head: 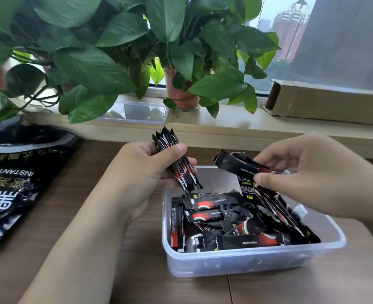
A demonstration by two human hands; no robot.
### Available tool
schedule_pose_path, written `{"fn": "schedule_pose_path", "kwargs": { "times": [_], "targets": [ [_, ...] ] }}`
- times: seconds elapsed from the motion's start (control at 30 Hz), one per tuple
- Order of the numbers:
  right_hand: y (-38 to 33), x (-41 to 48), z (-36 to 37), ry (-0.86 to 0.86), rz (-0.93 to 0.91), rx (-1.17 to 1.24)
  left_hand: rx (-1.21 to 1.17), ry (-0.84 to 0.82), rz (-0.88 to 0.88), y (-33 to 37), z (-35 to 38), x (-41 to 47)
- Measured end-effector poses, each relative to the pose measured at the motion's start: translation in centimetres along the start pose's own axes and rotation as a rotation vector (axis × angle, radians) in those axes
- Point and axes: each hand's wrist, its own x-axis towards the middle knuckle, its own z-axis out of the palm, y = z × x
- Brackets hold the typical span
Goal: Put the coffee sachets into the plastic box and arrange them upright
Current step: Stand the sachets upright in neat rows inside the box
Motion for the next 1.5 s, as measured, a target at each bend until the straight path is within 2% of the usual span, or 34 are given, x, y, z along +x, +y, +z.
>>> {"fn": "schedule_pose_path", "kwargs": {
  "times": [0.2,0.43,0.57,0.6,0.7,0.87,1.03,1.2,1.5],
  "targets": [
    [-1.5,-1.0,1.8,0.249,0.07,0.212,0.063,-0.041,0.009,0.3,0.7,-0.6],
    [-2.3,-1.2,4.4,0.204,0.068,0.407,0.263,-0.107,0.061,0.3,1.9,-1.1],
    [-2.2,-1.4,5.6,0.259,-0.029,0.472,0.261,-0.127,0.036,-0.1,2.0,-1.0],
    [-2.2,-1.4,5.9,0.289,-0.074,0.427,0.266,-0.126,0.036,-0.1,2.0,-1.0],
    [-2.0,-0.8,7.1,0.403,-0.25,0.054,0.222,-0.132,0.019,-0.2,2.1,-1.0],
    [-1.6,-0.3,8.4,0.261,-0.287,-0.058,0.185,-0.125,0.019,-0.5,2.1,-0.8],
    [-1.7,-0.5,8.4,0.286,-0.291,-0.1,0.113,-0.094,0.02,-0.4,2.4,-0.8],
    [-1.8,-0.9,7.7,0.284,-0.224,0.076,0.09,-0.031,0.035,-0.5,2.2,-0.6],
    [-1.6,-1.0,7.1,0.237,-0.116,0.398,0.288,-0.04,0.078,-0.7,2.1,-0.7]
  ]
}}
